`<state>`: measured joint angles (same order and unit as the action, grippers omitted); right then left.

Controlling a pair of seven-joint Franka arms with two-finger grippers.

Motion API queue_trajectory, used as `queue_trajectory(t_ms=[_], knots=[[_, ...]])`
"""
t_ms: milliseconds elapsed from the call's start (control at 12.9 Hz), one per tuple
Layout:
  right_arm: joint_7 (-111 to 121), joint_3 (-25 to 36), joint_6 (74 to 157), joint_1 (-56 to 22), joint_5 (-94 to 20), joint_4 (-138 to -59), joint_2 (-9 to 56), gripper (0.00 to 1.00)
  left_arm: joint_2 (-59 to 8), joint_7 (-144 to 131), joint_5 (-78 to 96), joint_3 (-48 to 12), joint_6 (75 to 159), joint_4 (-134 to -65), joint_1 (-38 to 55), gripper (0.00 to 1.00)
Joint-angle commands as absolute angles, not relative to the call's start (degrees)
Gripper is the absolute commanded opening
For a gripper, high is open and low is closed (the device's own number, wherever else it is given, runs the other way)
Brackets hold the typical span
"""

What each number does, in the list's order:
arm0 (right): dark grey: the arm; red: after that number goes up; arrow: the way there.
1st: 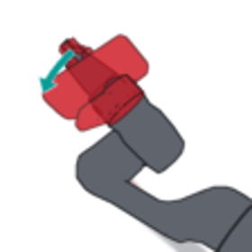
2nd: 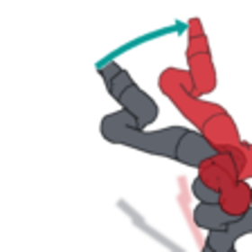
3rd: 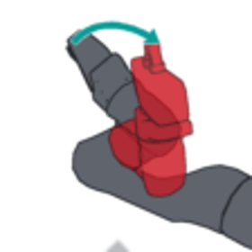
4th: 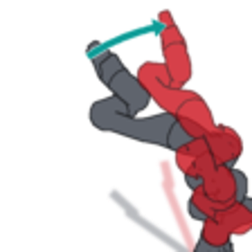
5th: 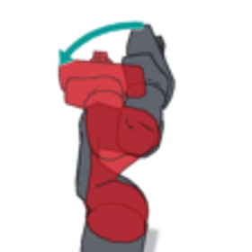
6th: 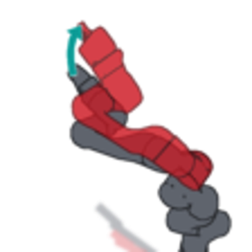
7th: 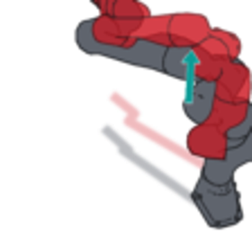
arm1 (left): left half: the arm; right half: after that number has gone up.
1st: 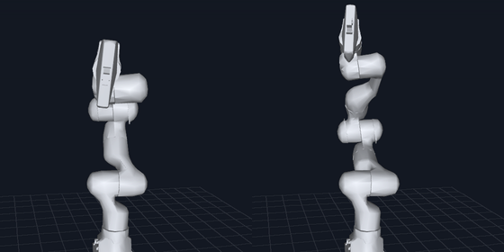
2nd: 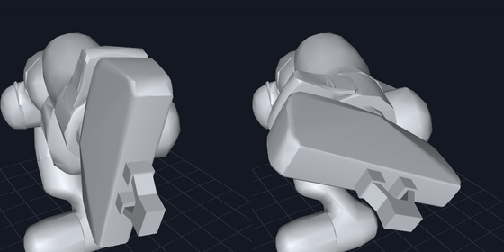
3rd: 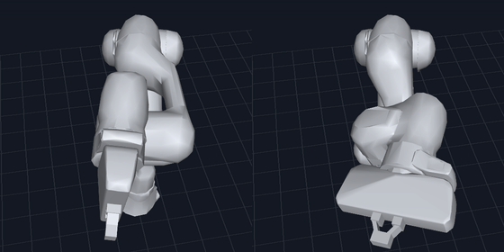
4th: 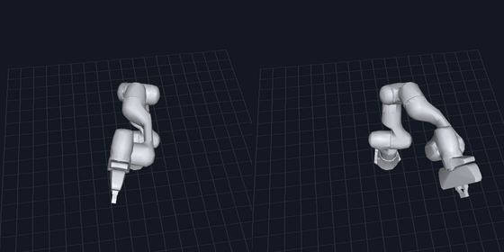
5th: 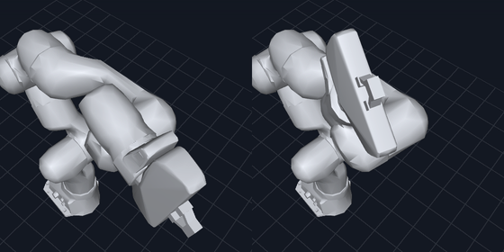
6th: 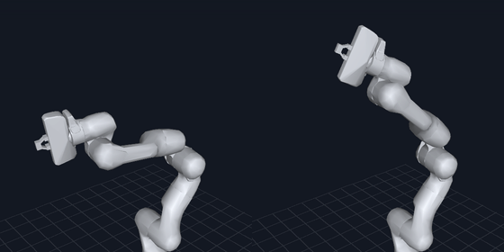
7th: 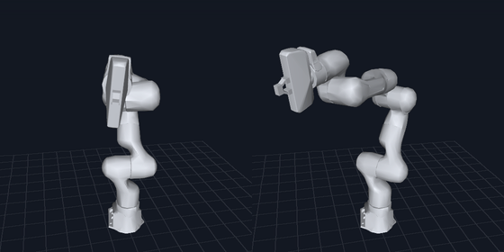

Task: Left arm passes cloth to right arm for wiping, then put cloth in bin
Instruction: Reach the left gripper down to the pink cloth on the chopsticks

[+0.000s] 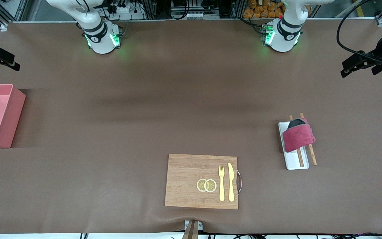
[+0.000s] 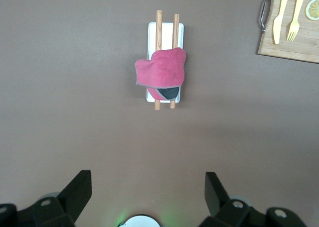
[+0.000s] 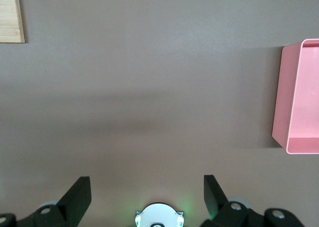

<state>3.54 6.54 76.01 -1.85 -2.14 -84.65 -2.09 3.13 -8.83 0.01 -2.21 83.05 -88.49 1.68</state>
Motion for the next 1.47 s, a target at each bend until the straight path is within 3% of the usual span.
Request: queue_trajectory(t_ms=[0,309,619,851,1082,1237,1392], knots=[[3.87,6.86,76.03,-2.55,-1.41,-85.78,-3.25,1.00,4.22,-8.00,0.35,-2.20,82.71,-89.30,1.67,1.00],[3.87,6.86,76.11,-2.46,-1.41,-85.78,-2.99,1.00,1.95,-8.53,-0.44,-2.46,81.74,-87.10,1.67,1.00],[3.78,6.77,76.20,-2.72,-1.67,-85.87,-2.64,1.00,-0.35,-8.09,0.53,-2.81,82.87,-92.09,1.76,1.00],[3.69,6.77,76.64,-3.16,-1.49,-85.87,-2.37,1.00,-0.35,-8.17,0.35,-2.72,92.86,-100.25,0.36,1.00],[3.52,6.77,77.78,-3.16,-1.49,-85.87,-2.29,1.00,-1.40,-8.09,0.35,-2.64,108.93,-109.83,-0.18,1.00],[3.08,6.77,78.31,-3.25,-1.58,-85.87,-2.29,1.00,-5.42,-8.17,-0.17,-2.64,115.64,-111.18,-0.61,0.99],[2.99,6.77,78.57,-3.25,-1.76,-85.78,-2.29,1.00,-9.65,-8.09,-1.83,-2.64,121.35,-111.09,-0.97,0.85]])
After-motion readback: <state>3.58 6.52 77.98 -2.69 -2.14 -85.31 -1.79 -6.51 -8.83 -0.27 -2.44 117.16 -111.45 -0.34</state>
